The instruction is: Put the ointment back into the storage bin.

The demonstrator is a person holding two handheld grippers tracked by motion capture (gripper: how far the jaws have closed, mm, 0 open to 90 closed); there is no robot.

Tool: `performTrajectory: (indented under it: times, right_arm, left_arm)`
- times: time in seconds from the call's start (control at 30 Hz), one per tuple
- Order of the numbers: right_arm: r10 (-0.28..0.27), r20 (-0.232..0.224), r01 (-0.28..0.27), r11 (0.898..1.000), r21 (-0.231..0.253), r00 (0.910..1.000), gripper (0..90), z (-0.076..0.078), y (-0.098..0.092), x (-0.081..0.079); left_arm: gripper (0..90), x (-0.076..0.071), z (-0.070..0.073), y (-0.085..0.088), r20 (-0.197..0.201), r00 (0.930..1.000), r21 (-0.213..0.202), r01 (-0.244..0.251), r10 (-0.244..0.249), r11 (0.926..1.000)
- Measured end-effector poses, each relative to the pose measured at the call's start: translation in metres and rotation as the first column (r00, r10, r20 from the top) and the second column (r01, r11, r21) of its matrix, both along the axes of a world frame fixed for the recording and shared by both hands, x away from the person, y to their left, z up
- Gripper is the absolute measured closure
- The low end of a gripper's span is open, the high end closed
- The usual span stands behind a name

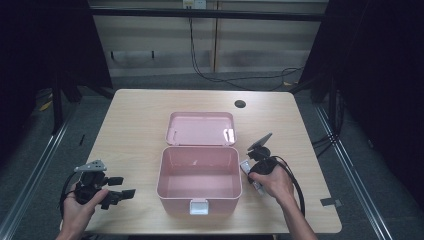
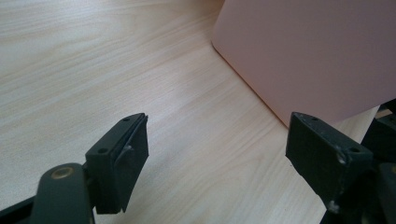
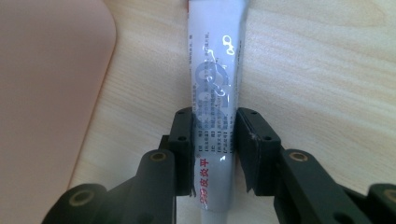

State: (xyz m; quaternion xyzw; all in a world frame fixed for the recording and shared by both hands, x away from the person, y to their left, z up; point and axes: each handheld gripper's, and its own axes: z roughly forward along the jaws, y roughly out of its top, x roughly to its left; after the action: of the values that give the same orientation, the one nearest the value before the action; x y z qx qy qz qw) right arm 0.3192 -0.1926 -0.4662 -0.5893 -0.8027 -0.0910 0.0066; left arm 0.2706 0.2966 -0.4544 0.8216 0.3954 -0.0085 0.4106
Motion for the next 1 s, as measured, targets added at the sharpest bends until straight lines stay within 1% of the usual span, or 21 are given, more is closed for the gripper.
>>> performTrajectory:
  times: [0.03, 0.2, 0.27, 0.3, 0.33, 0.37, 0.4, 0.43, 0.53, 0.63, 0.73, 0.83, 0.87, 1.0]
  right_arm:
    - [0.006, -0.006, -0.006, 1.000, -0.004, 1.0000, 68.3, 0.000, 0.001, 0.000]
    - [0.055, 0.002, -0.055, 0.998, -0.036, 0.9985, 68.5, -0.001, 0.004, 0.001]
    - [0.075, -0.009, -0.075, 0.996, -0.058, 0.9972, 69.1, 0.000, 0.006, 0.002]
    - [0.075, -0.009, -0.075, 0.996, -0.058, 0.9972, 69.1, 0.000, 0.006, 0.002]
    - [0.092, -0.011, -0.093, 0.994, -0.062, 0.9957, 69.8, 0.000, 0.006, 0.002]
    - [0.092, -0.011, -0.093, 0.994, -0.062, 0.9957, 69.8, 0.000, 0.006, 0.002]
    - [0.106, -0.008, -0.106, 0.991, -0.082, 0.9943, 71.4, 0.001, 0.007, 0.002]
    - [0.110, -0.005, -0.110, 0.990, -0.083, 0.9939, 71.9, 0.002, 0.006, 0.002]
    - [0.115, -0.013, -0.116, 0.989, -0.094, 0.9933, 72.0, 0.003, 0.004, 0.002]
    - [0.116, -0.020, -0.117, 0.989, -0.094, 0.9931, 72.0, 0.004, 0.001, 0.002]
    - [0.118, -0.013, -0.118, 0.991, -0.067, 0.9930, 72.0, 0.007, -0.003, 0.001]
    - [0.134, -0.013, -0.134, 0.988, -0.071, 0.9909, 72.0, 0.010, -0.004, 0.001]
    - [0.149, -0.010, -0.150, 0.987, -0.058, 0.9887, 72.0, 0.011, -0.005, 0.000]
    - [0.173, -0.008, -0.173, 0.984, -0.051, 0.9850, 72.0, 0.013, -0.006, -0.002]
  left_arm:
    - [21.1, 0.000, 0.000, 0.000, 0.000, 1.0000, -0.001, 0.001, -0.001, 1.0000]
    - [21.1, 0.000, 0.000, -0.001, 0.001, 1.0000, 0.004, -0.003, 0.003, 1.0000]
    - [21.0, 0.000, 0.001, 0.000, 0.006, 1.0000, 0.002, 0.001, -0.001, 1.0000]
    - [21.0, 0.000, 0.001, 0.000, 0.006, 1.0000, 0.002, 0.001, -0.001, 1.0000]
    - [21.0, 0.000, 0.000, 0.000, 0.004, 1.0000, -0.001, -0.004, 0.004, 1.0000]
    - [21.0, 0.001, 0.000, 0.001, 0.002, 1.0000, 0.002, 0.001, -0.001, 1.0000]
    - [21.0, 0.001, 0.000, 0.001, 0.000, 1.0000, 0.002, 0.001, -0.001, 1.0000]
    - [21.0, 0.001, 0.000, 0.001, 0.001, 1.0000, 0.002, 0.001, -0.001, 1.0000]
    - [21.0, 0.000, 0.000, 0.000, 0.003, 1.0000, -0.003, -0.003, 0.003, 1.0000]
    - [21.0, 0.000, 0.001, 0.000, 0.007, 1.0000, -0.001, -0.003, 0.003, 1.0000]
    - [21.0, 0.000, 0.001, 0.000, 0.007, 1.0000, 0.001, -0.003, 0.003, 1.0000]
    - [21.0, 0.000, 0.001, 0.000, 0.008, 1.0000, 0.001, -0.003, 0.003, 1.0000]
    - [21.0, 0.000, 0.001, 0.001, 0.005, 1.0000, -0.001, 0.002, -0.002, 1.0000]
    - [21.0, 0.000, 0.001, 0.001, 0.007, 1.0000, -0.001, -0.001, 0.001, 1.0000]
